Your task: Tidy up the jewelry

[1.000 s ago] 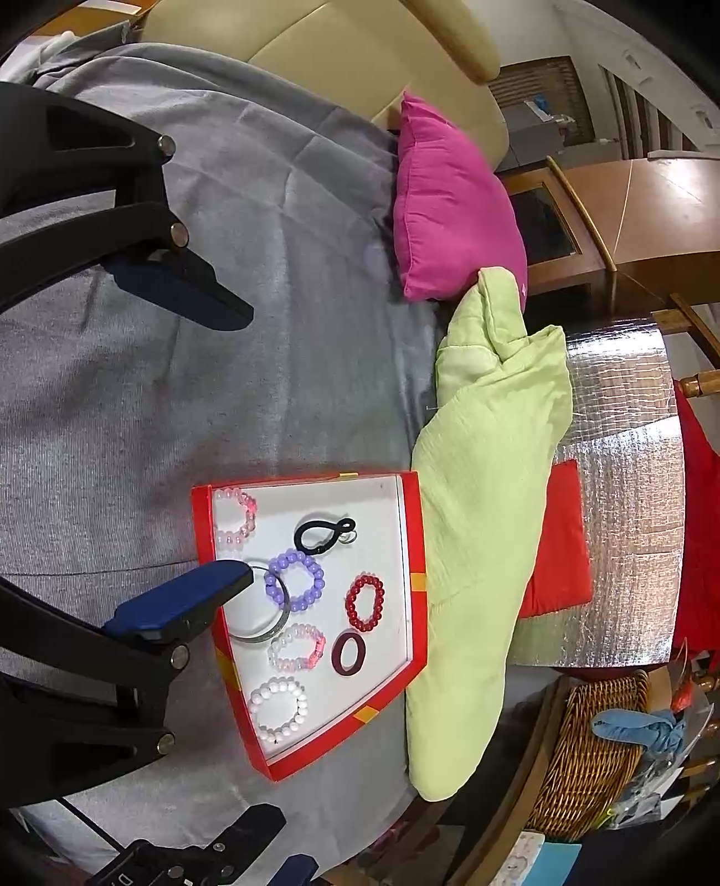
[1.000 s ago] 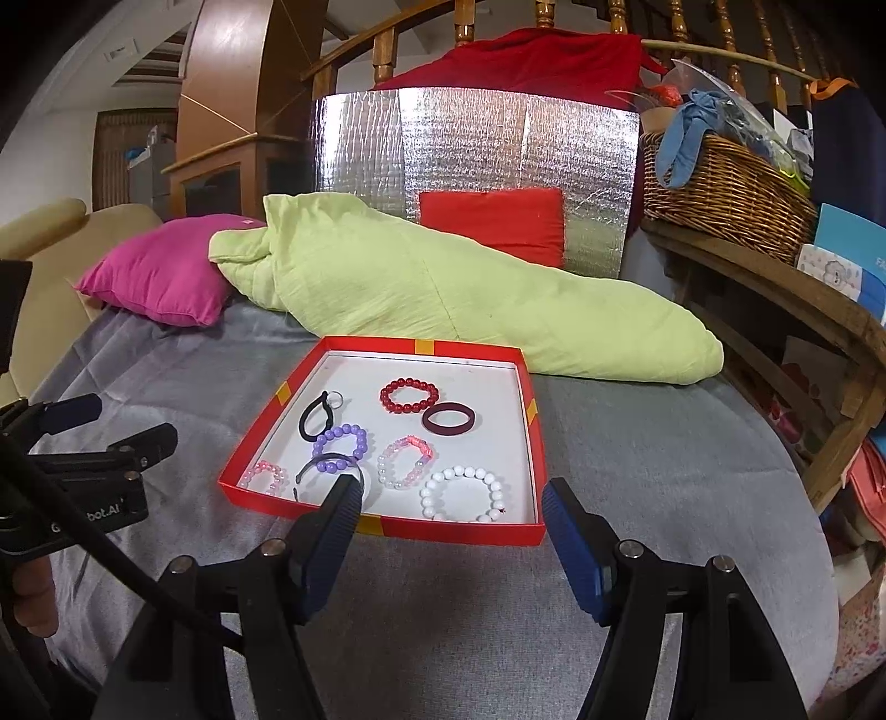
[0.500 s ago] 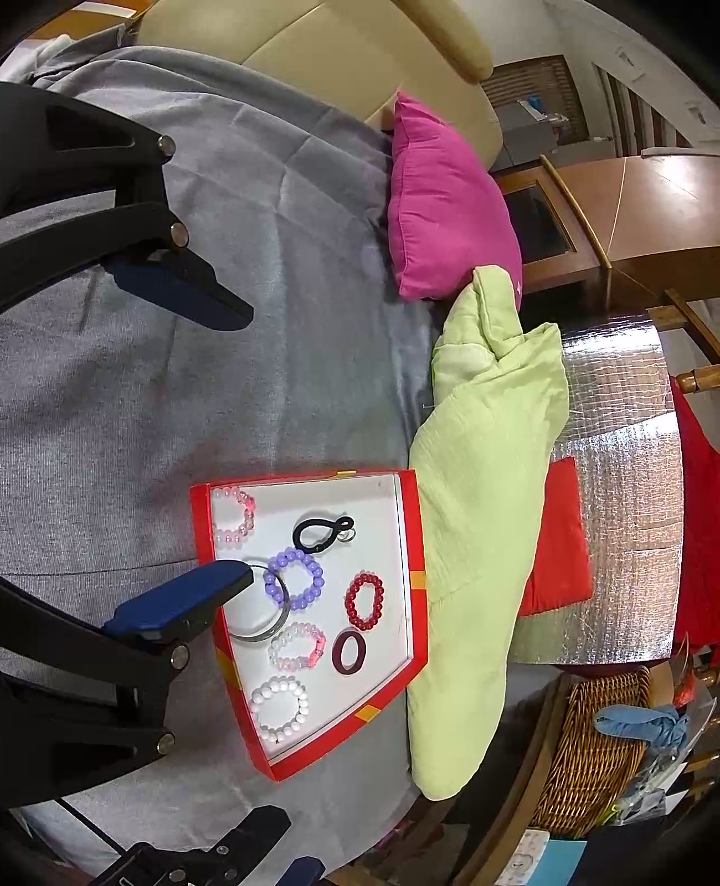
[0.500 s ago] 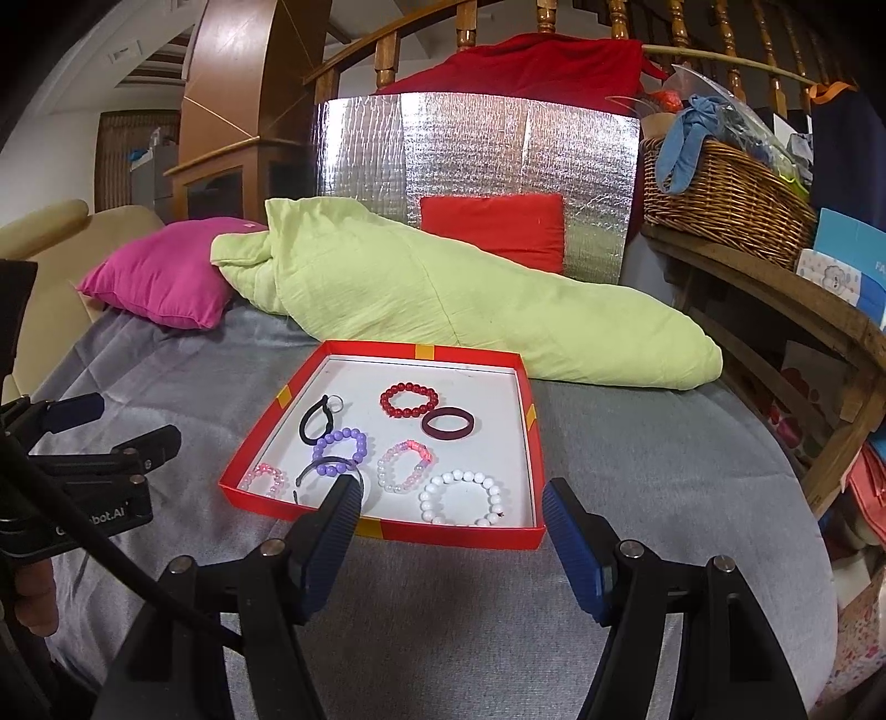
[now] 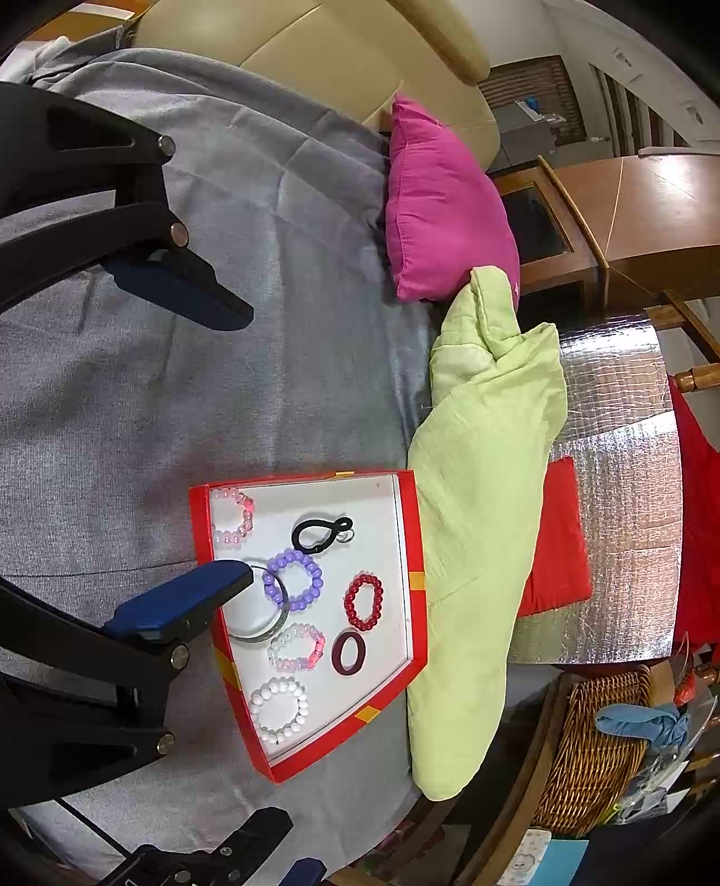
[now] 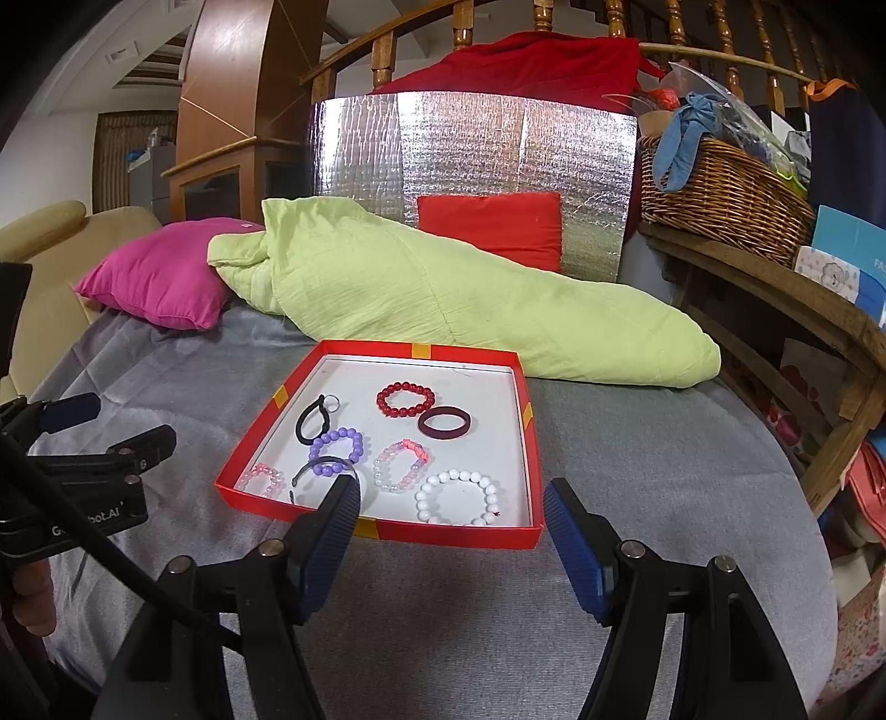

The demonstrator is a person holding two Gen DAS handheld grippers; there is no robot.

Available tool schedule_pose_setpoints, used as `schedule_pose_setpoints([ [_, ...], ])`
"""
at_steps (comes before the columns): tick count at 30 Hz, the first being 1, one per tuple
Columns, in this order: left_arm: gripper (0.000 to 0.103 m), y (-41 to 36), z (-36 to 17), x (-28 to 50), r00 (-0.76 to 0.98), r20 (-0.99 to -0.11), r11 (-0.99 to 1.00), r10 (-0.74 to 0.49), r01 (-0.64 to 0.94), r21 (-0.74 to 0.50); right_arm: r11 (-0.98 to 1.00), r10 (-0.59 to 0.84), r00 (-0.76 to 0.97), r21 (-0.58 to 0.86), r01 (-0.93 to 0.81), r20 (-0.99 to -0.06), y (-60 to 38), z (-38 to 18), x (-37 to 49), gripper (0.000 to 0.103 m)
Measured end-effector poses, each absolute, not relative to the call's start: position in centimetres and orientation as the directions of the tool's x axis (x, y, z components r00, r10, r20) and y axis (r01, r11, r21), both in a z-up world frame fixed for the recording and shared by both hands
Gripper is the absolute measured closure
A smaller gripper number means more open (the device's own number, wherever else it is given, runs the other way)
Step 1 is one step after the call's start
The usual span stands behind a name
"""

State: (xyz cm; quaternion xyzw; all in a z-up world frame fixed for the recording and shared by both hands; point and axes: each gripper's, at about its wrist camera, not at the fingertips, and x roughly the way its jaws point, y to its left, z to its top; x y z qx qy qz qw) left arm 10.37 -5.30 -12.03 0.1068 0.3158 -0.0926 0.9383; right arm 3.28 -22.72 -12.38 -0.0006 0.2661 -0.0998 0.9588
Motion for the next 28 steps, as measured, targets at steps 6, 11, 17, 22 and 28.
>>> schedule_pose_setpoints([
  [6, 0.018, -5.34, -11.99, 10.33, 0.785, -0.611, 0.959, -0.106, 0.242, 0.145, 0.98, -0.188, 0.84, -0.048, 0.191, -0.509, -22.84, -12.27, 3.23, 0.031],
  [11, 0.018, -5.35, -11.94, 10.26, 0.786, -0.609, 0.959, -0.104, 0.241, 0.148, 0.981, -0.188, 0.839, -0.053, 0.187, -0.51, -22.59, -12.31, 3.29, 0.031],
  [17, 0.018, -5.1, -11.83, 10.26, 0.787, -0.608, 0.96, -0.104, 0.239, 0.145, 0.981, -0.187, 0.839, -0.055, 0.185, -0.51, -22.44, -12.34, 3.33, 0.031],
  [22, 0.018, -5.03, -11.82, 10.25, 0.788, -0.606, 0.96, -0.105, 0.239, 0.144, 0.981, -0.187, 0.839, -0.06, 0.182, -0.511, -22.18, -12.41, 3.42, 0.031],
  [28, 0.017, -5.01, -12.08, 10.34, 0.787, -0.606, 0.959, -0.116, 0.247, 0.137, 0.979, -0.203, 0.837, -0.071, 0.194, -0.508, -22.61, -12.45, 3.37, 0.031],
])
